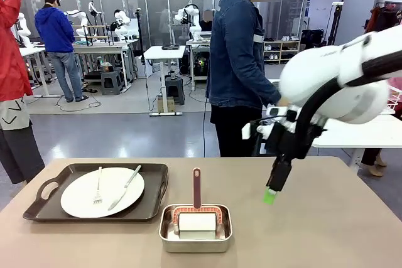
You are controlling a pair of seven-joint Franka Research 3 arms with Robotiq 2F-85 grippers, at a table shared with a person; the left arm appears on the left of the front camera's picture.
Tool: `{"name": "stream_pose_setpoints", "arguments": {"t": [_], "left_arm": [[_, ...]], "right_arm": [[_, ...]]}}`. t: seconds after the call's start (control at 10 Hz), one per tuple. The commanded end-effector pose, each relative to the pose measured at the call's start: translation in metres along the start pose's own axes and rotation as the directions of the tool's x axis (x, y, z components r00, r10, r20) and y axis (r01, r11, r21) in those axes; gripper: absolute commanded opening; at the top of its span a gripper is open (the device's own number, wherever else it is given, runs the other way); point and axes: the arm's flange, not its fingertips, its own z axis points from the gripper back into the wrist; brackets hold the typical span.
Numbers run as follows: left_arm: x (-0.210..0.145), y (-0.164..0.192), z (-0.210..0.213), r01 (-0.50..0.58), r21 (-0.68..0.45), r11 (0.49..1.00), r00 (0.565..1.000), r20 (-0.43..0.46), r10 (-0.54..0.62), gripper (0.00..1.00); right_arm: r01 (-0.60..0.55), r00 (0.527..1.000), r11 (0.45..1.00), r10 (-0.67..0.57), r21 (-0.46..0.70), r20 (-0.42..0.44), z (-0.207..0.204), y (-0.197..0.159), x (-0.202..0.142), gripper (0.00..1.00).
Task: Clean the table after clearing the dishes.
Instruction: When the left (or right) Handle tray is removed, use the left hand (or right hand) to clean the left (or right) side of the table with the Lint Roller.
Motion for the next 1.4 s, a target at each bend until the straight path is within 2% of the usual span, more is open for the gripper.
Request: {"name": "stream_pose_setpoints", "arguments": {"t": [0.0, 0.1, 0.7, 0.8, 0.9, 1.3], "left_arm": [[-0.002, -0.001, 0.002, 0.015, -0.017, 1.000, 1.000, 0.011, -0.014, 1.00], [-0.002, -0.001, 0.002, 0.015, -0.017, 1.000, 1.000, 0.011, -0.014, 1.00], [-0.002, -0.001, 0.002, 0.015, -0.017, 1.000, 1.000, 0.011, -0.014, 1.00], [-0.002, -0.001, 0.002, 0.015, -0.017, 1.000, 1.000, 0.011, -0.014, 1.00], [-0.002, -0.001, 0.002, 0.015, -0.017, 1.000, 1.000, 0.011, -0.014, 1.00], [-0.002, -0.001, 0.002, 0.015, -0.017, 1.000, 1.000, 0.011, -0.014, 1.00]], "right_arm": [[-0.043, 0.999, 0.997, 0.041, -0.068, -0.022, 0.005, -0.006, -0.001, 1.00], [0.000, 1.000, 1.000, 0.000, 0.000, 0.000, 0.000, 0.000, 0.000, 1.00], [-0.008, 1.000, 1.000, 0.008, -0.016, -0.017, -0.002, -0.007, -0.002, 1.00], [-0.045, 0.996, 0.999, 0.042, -0.030, -0.080, 0.001, -0.015, 0.021, 1.00], [-0.146, 0.982, 0.988, 0.139, -0.048, -0.128, 0.007, -0.025, 0.052, 1.00], [-0.370, 0.898, 0.929, 0.365, 0.028, -0.244, 0.020, -0.043, 0.150, 1.00]]}}
